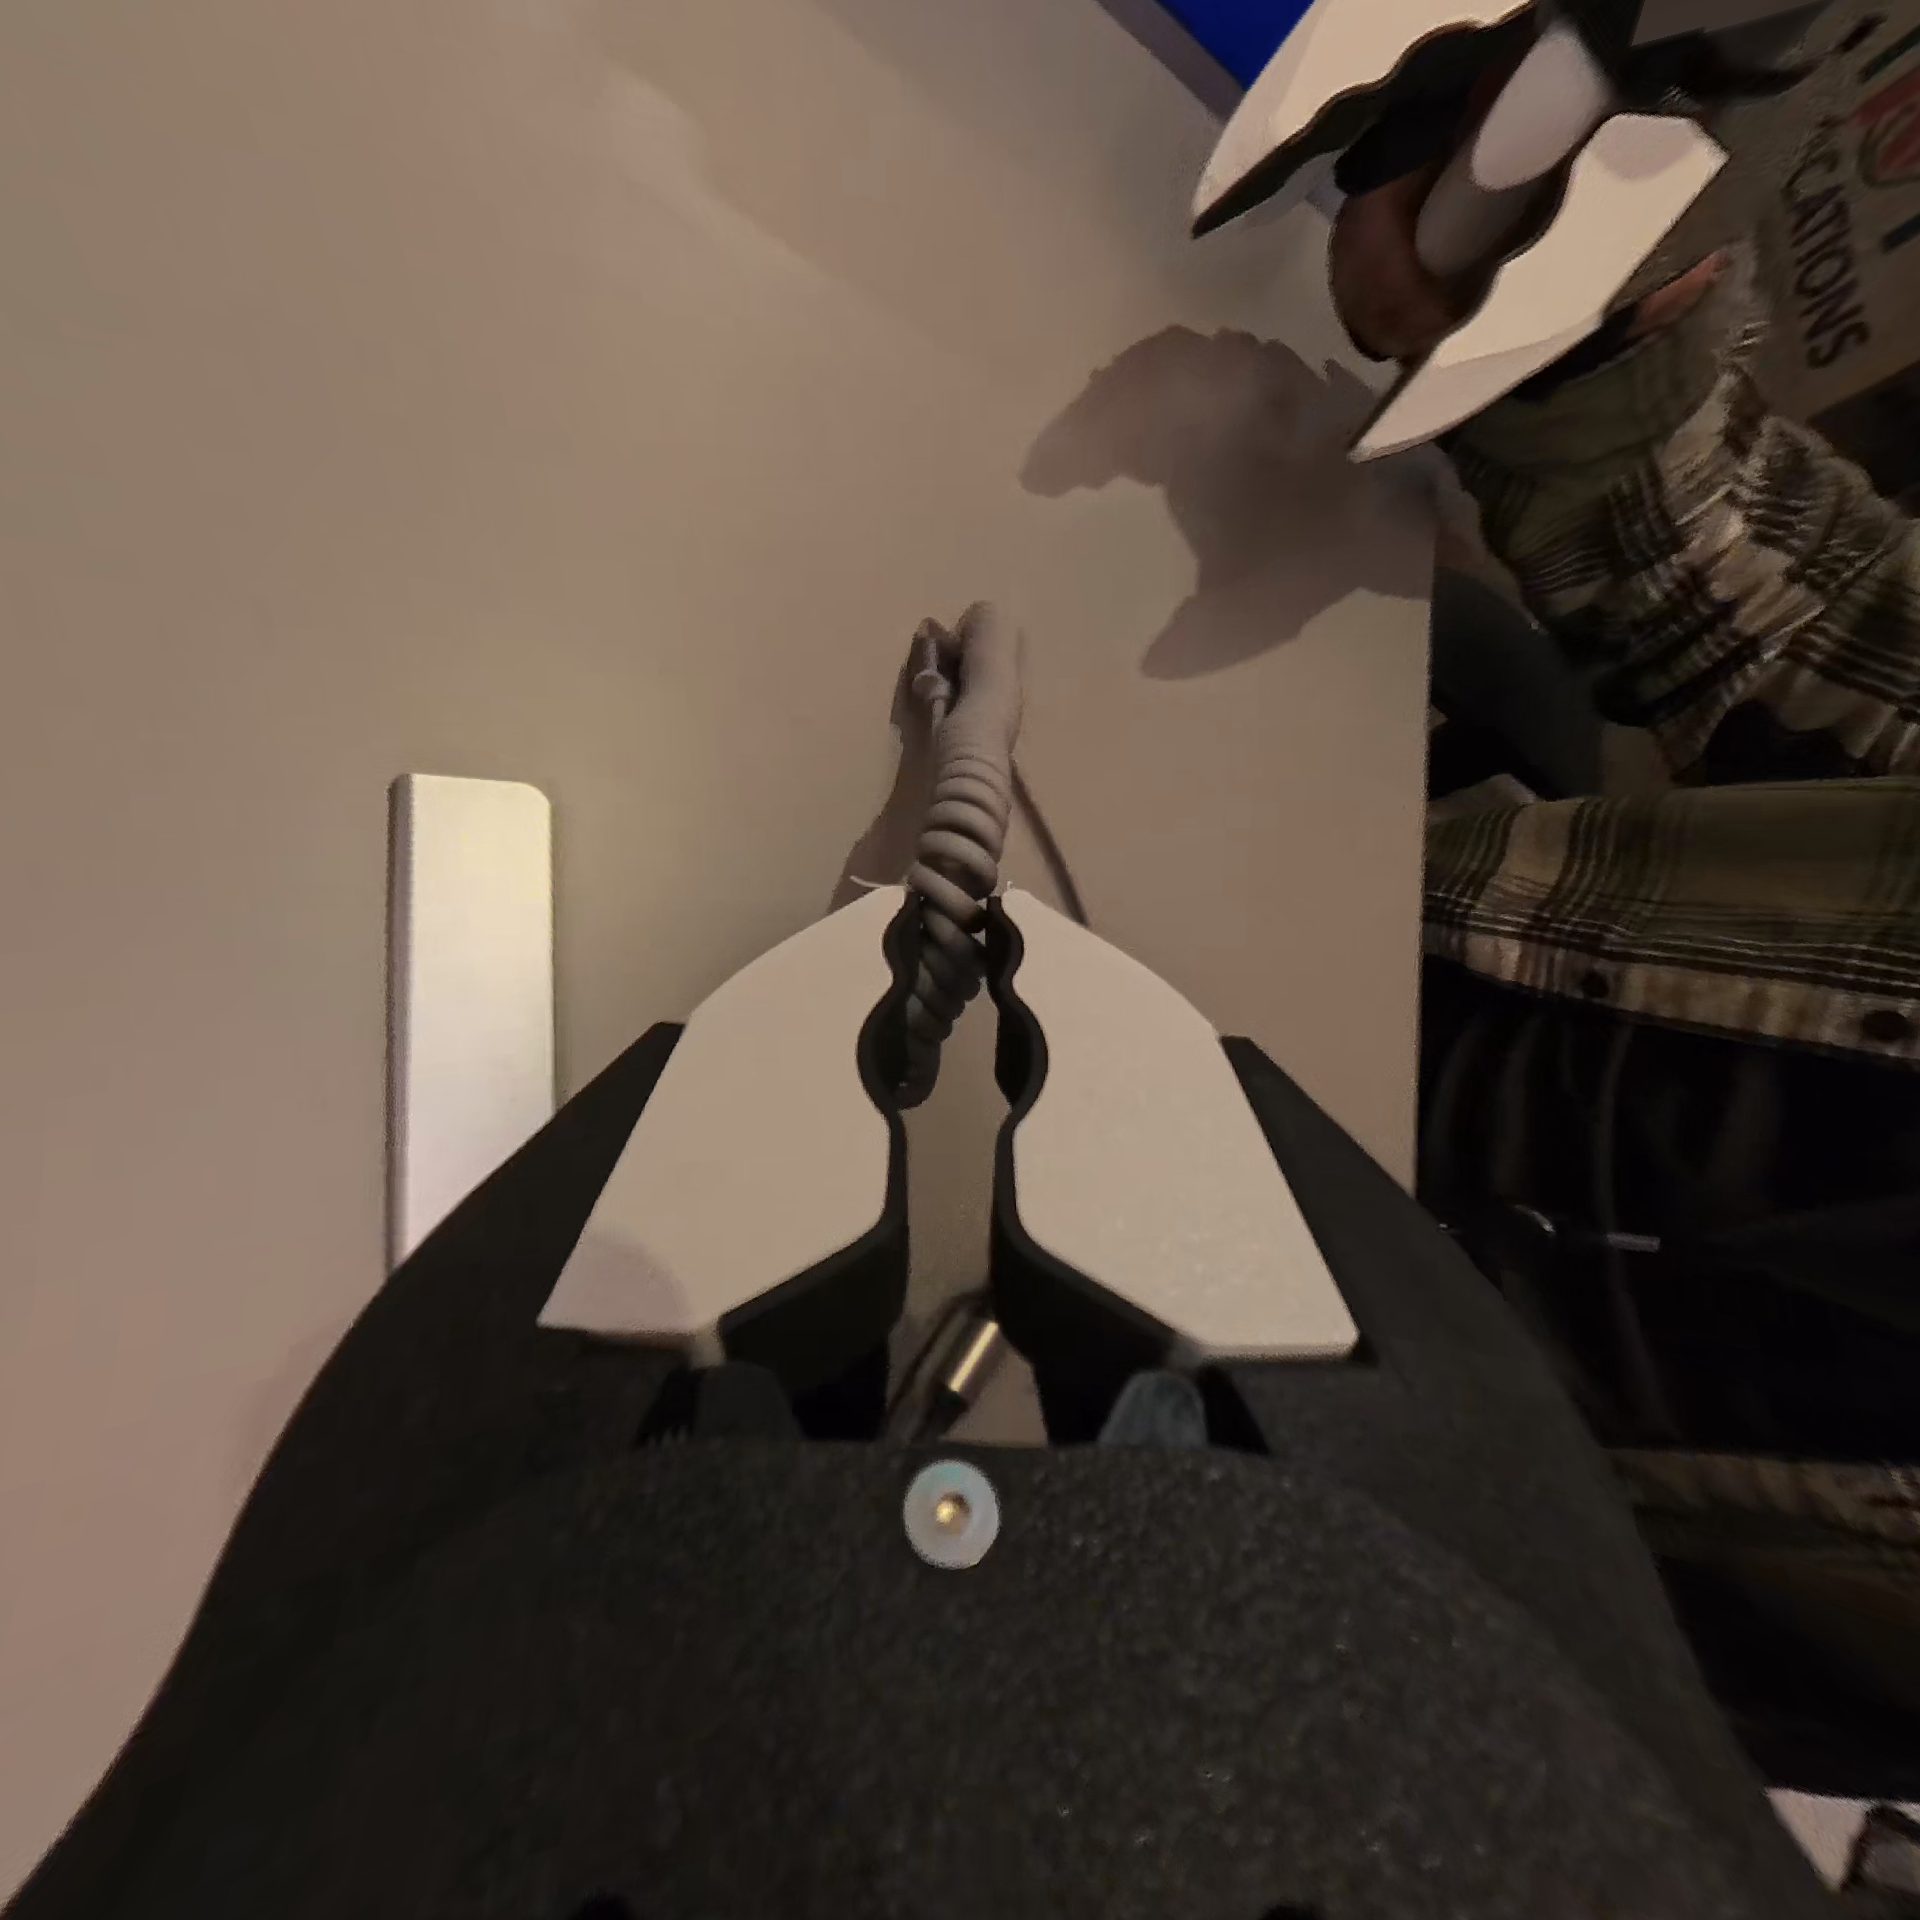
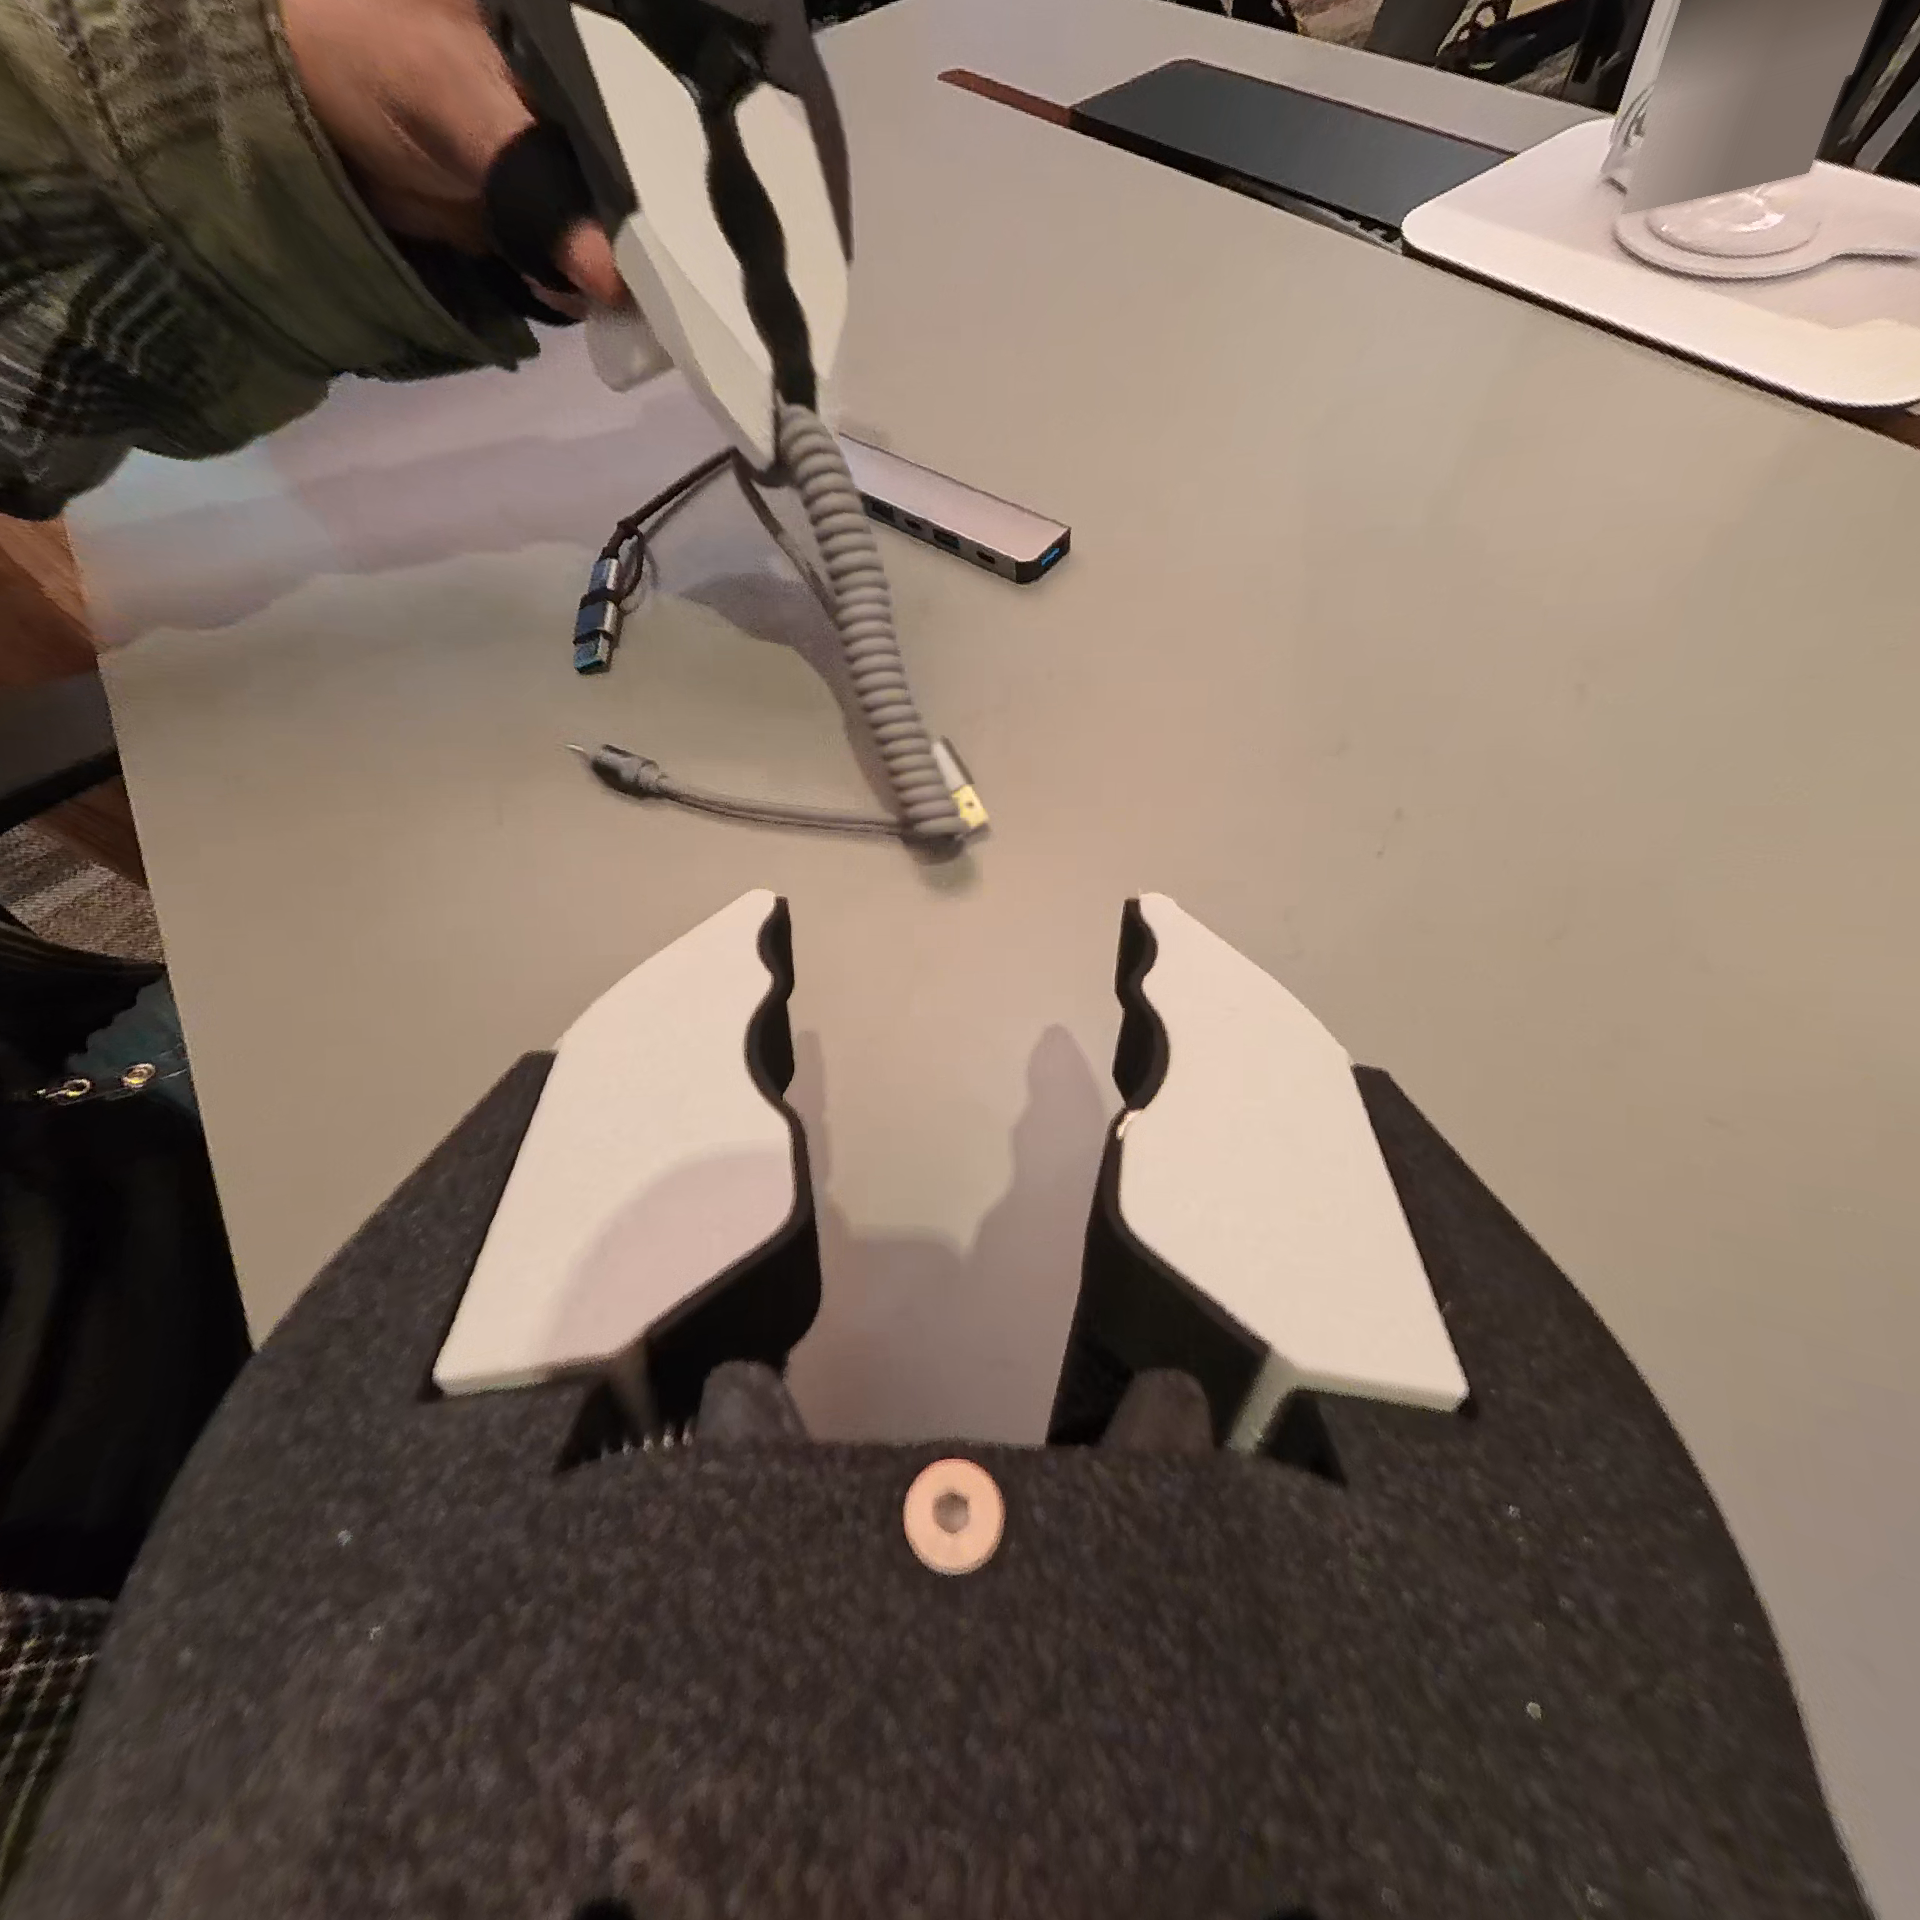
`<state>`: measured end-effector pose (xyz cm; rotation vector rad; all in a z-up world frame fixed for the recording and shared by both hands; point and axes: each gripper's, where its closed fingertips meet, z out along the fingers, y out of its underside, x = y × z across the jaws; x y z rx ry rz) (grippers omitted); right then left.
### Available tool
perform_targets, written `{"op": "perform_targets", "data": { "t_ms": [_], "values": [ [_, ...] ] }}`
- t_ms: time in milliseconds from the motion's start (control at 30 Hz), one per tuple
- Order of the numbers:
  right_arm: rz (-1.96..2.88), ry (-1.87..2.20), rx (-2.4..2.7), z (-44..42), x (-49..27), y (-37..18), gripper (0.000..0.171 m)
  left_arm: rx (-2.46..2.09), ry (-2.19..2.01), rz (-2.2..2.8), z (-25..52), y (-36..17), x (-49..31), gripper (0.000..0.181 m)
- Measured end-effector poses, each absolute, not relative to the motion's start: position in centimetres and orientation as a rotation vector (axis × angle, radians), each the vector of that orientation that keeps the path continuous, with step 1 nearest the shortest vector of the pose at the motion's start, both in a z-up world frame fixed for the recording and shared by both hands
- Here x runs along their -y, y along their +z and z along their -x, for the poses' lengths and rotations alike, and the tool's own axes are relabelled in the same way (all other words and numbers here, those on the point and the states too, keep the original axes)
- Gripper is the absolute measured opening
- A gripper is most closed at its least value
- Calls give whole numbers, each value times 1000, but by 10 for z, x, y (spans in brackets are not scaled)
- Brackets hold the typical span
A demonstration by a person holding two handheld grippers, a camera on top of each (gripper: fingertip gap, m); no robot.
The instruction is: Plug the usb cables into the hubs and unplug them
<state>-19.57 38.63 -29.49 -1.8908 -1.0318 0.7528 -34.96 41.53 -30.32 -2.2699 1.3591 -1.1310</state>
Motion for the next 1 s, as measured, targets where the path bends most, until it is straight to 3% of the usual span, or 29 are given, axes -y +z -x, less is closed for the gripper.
{"op": "perform_targets", "data": {
  "t_ms": [233,400,633,1000],
  "values": [
    [1905,750,1036,193,-386,-298,59,-1406,-1031,2274,343,-329,-427,15],
    [1913,750,1038,192,-385,-300,60,-1416,-944,2243,348,-325,-430,32],
    [1919,737,1059,193,-379,-301,60,-1252,-621,2176,414,-302,-466,44],
    [1913,734,1248,221,-369,-306,60,-1327,-498,2310,450,-359,-460,56]
  ]
}}
